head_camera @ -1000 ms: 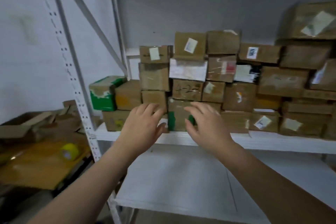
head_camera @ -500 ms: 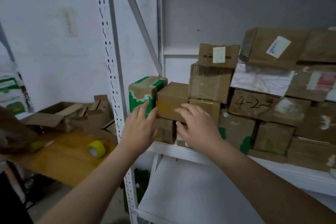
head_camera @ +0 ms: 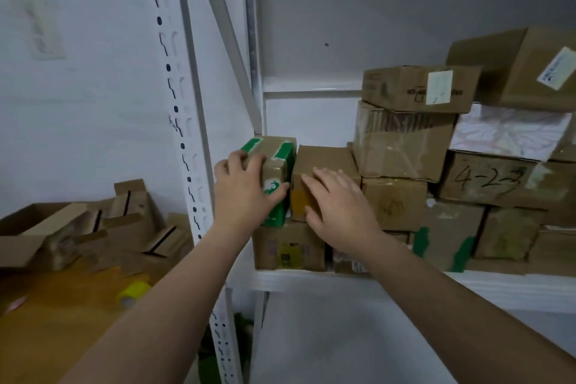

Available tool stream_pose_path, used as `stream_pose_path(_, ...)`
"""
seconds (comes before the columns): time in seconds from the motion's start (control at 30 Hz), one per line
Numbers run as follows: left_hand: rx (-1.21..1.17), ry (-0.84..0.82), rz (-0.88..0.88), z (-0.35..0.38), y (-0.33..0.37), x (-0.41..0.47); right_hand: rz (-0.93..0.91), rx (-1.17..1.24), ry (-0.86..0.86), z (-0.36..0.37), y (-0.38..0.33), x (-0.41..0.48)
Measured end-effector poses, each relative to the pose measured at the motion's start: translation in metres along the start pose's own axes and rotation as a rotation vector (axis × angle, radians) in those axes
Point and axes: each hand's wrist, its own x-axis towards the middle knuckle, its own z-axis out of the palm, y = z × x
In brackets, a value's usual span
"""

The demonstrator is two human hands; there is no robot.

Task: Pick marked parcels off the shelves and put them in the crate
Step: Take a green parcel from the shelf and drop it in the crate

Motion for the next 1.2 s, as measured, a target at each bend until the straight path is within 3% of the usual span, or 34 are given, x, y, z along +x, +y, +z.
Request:
stream_pose_path(0.13, -0.199, 0.189, 0.112, -0.009, -0.012, -0.007, 0.078, 0.050, 0.052, 0.000, -0.007, 0.004)
stream_pose_path(0.2, -0.295, 0.270, 0.183, -0.017, -0.018, -0.010, 0.167, 0.208, 0.093, -0.004, -0.013, 0.008)
stream_pose_path(0.33, -0.477, 0.331, 0.305, -0.032, -0.025, -0.011, 0.341, 1.056, 0.203, -0.030, -0.045, 0.019)
stream_pose_path(0.4, -0.528, 0.291, 0.295, -0.037, -0.027, -0.010, 0.376, 1.336, 0.184, -0.040, -0.060, 0.024)
stream_pose_path(0.47, -0.617, 0.214, 0.266, -0.042, -0.028, -0.008, 0.362, 1.337, 0.193, -0.044, -0.069, 0.025)
stream_pose_path(0.57, -1.062, 0.110, 0.188, -0.056, -0.019, -0.008, 0.334, 1.216, 0.219, -0.045, -0.072, 0.023)
stream_pose_path(0.63, -1.269, 0.155, 0.110, -0.063, -0.012, -0.005, 0.348, 1.221, 0.240, -0.046, -0.070, 0.020)
stream_pose_path(0.77, -1.144, 0.169, 0.095, -0.075, 0.001, 0.006, 0.404, 1.362, 0.325, -0.049, -0.067, 0.011)
stream_pose_path(0.83, -1.122, 0.075, 0.072, -0.074, 0.003, 0.011, 0.406, 1.420, 0.390, -0.050, -0.064, 0.008)
stream_pose_path(0.93, -0.904, -0.081, -0.051, -0.067, 0.000, 0.015, 0.419, 1.496, 0.469, -0.052, -0.058, 0.006)
stream_pose_path(1.03, -1.098, -0.260, -0.094, -0.065, 0.006, 0.004, 0.372, 1.402, 0.491, -0.058, -0.055, 0.005)
stream_pose_path(1.2, -1.254, -0.116, -0.004, -0.063, 0.018, -0.014, 0.386, 1.128, 0.432, -0.057, -0.053, 0.005)
